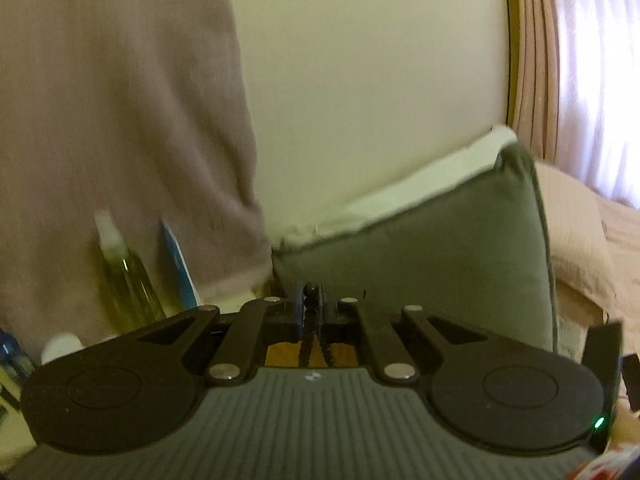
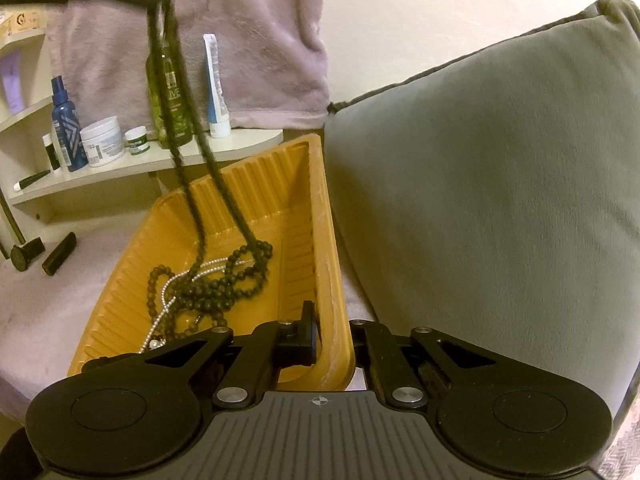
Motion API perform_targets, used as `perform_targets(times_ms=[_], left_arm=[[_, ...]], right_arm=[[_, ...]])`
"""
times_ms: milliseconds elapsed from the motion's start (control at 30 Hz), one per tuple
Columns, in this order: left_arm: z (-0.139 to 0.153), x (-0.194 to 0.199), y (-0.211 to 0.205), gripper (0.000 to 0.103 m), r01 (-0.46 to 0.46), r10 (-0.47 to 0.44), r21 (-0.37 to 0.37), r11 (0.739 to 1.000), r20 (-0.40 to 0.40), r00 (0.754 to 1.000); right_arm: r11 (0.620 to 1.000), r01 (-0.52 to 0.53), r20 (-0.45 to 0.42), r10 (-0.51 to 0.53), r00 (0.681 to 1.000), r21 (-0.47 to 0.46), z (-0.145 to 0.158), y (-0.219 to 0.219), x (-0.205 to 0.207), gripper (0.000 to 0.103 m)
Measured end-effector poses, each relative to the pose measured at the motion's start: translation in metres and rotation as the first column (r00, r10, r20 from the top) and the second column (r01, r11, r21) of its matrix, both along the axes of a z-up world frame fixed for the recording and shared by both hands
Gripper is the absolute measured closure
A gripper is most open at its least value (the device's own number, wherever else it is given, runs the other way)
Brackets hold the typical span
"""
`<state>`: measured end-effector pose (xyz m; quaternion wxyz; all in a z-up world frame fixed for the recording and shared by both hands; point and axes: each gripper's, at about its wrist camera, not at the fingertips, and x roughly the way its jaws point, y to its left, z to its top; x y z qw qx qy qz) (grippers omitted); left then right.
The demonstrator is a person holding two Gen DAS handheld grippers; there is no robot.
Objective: Organize jewelry
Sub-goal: 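Lower the strand into the orange tray and open the left gripper, then return the left gripper to the black watch and grasp its face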
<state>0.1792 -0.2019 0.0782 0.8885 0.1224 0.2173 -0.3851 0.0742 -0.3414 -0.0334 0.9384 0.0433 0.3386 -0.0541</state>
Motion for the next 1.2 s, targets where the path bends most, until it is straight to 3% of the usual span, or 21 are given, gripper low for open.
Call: perform_targets(times_ms=[367, 433, 467, 500, 867, 1000, 1200], left_arm=[[-0.072, 0.008, 0.002, 0.096, -0.017, 0.031, 0.091, 0.996, -0.152, 0.988], [-0.078, 0.008, 0.004, 0.087, -0.029, 0.043, 0.091, 0.995, -0.164, 0.985], [-0.079, 0.008, 0.005, 0.078, -0.035, 0.049, 0.089, 0.995, -0.166, 0.985], [-0.079, 0.008, 0.008, 0.077, -0.043, 0.057, 0.085, 0.995, -0.167, 0.984], [-0.062, -0.005, 0.062, 0.072, -0.188, 0.191, 0.036, 0.981, -0.095, 0.977], [-0.065, -0.009, 0.089, 0.068, -0.275, 0.275, 0.018, 0.961, -0.088, 0.957], [-0.081, -0.016, 0.135, 0.068, -0.418, 0.418, 0.025, 0.908, -0.092, 0.904]], right_arm=[[1.000, 0.004, -0.009, -0.004, 1.000, 0.001, -0.003, -0.002, 0.002, 0.099], [1.000, 0.002, -0.010, -0.002, 1.000, 0.002, -0.004, -0.003, 0.003, 0.099], [1.000, 0.003, -0.010, -0.003, 1.000, 0.002, -0.004, -0.003, 0.003, 0.099], [1.000, 0.003, -0.011, -0.003, 1.000, 0.002, -0.004, -0.003, 0.003, 0.099], [1.000, 0.003, -0.011, -0.003, 1.000, 0.005, -0.005, -0.003, 0.004, 0.099], [1.000, 0.000, -0.011, 0.000, 1.000, 0.004, -0.004, -0.002, 0.004, 0.099], [1.000, 0.000, -0.012, 0.000, 1.000, 0.001, -0.003, -0.002, 0.003, 0.099]])
